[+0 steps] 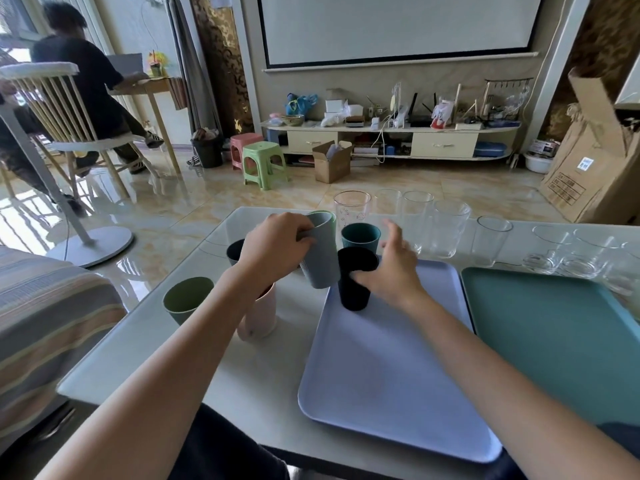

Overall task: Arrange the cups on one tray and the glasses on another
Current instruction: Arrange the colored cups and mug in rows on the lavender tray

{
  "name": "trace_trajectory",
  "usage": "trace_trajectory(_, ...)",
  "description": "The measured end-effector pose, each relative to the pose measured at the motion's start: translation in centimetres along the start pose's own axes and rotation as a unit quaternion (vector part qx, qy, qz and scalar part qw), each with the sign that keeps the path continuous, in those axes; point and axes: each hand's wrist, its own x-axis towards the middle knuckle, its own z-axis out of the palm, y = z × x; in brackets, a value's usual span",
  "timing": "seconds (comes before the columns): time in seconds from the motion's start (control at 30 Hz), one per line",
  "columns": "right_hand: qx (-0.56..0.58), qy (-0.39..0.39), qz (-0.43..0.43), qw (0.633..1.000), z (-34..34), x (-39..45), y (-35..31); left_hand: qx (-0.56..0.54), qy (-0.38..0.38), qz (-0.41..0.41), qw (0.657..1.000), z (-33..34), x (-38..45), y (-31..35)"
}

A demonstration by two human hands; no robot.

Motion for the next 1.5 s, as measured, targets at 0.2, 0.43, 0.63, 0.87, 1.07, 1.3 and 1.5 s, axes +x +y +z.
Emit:
trace_trajectory(0.2,0.135,-0.136,0.067,0.979,1.6,-2.4,-0.1,-0.061,-0.079,0.05,0.994,0.4,-3.0,2.5)
trace_trajectory(0.43,0.109,-0.173,0.103,0.973,2.8,-3.2,3.4,0.05,-0.204,0.06,0.976,0.8,-4.0,0.5)
trace_trajectory(0.63,0.083,-0.169,0.09,0.978,4.1,-2.8,4.7,0.062,-0.279,0.066,0.956,1.2,-5.2,0.1)
trace_trajectory(0.87,0.029,-0.26,0.113,0.958,2.8,-3.1,4.5,0.002,-0.26,0.053,0.964,0.7,-4.2,-1.0)
trace_trajectory(1.07,-0.005,-0.265,0.156,0.951,0.9,-2.3,4.4,0.054,-0.036,-0.035,0.997,0.7,-0.6,-4.6)
trace_trajectory(1.3,-0.001,-0.269,0.156,0.95,1.3,-1.6,4.4,0.159,-0.073,-0.161,0.971,2.9,2.3,-10.7)
trace_trajectory(1.5,0.043,-0.263,0.139,0.954,2.0,-1.2,4.4,0.09,-0.126,-0.187,0.97,4.5,4.0,-11.7)
